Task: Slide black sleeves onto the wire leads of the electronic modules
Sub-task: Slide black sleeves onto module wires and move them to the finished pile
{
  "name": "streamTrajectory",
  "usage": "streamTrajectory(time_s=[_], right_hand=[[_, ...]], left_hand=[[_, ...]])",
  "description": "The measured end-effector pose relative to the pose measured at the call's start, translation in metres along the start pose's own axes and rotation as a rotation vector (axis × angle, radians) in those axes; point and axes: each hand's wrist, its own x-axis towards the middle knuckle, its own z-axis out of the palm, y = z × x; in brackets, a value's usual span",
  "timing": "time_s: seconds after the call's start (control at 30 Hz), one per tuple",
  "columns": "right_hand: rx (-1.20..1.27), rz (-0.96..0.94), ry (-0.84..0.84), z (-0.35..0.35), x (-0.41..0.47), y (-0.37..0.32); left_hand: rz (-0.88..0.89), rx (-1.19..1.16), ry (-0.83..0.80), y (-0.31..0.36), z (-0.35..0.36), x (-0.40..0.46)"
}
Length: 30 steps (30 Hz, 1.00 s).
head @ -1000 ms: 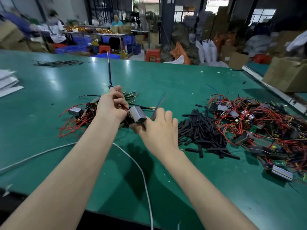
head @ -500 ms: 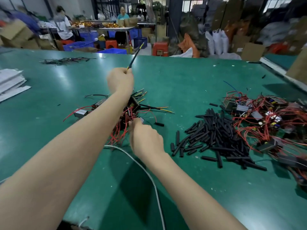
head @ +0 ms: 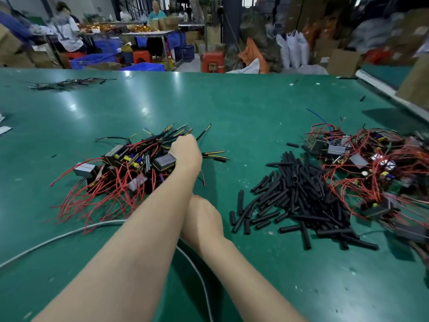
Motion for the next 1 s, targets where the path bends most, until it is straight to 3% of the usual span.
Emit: streamTrajectory(time_s=[0.17,0.27,0.37,0.47,0.6,0.77,1.0], right_hand=[[0.056,-0.072,-0.100,-0.020,-0.002,0.010],[0.069,-0.036,-0.111,-0.036,-0.007,0.017],[0.142,0.026,-0.092,-0.051,-0.014,0.025],[0.153,0.034,-0.055,-0.065,-0.021,0.032],[0.139,-0.034,-0.016,-0.079,-0.035,0.046],[0.089,-0.070,0.039,-0.090,-0.047,0.065],[0.135,-0.113,0.346,-0.109,-0.062,0.090]], left_hand=[[-0.012,0.100,-0.068,0.002,0.001,-0.004],[0.038,0.147,0.018,0.007,0.001,-0.011],[0.382,0.191,0.143,0.012,0.001,-0.020],[0.645,0.225,0.079,0.012,0.006,-0.032],[0.630,0.290,-0.023,0.011,0.012,-0.034],[0.528,0.122,-0.076,0.016,0.011,-0.035],[0.540,-0.017,-0.115,0.032,0.005,-0.057]])
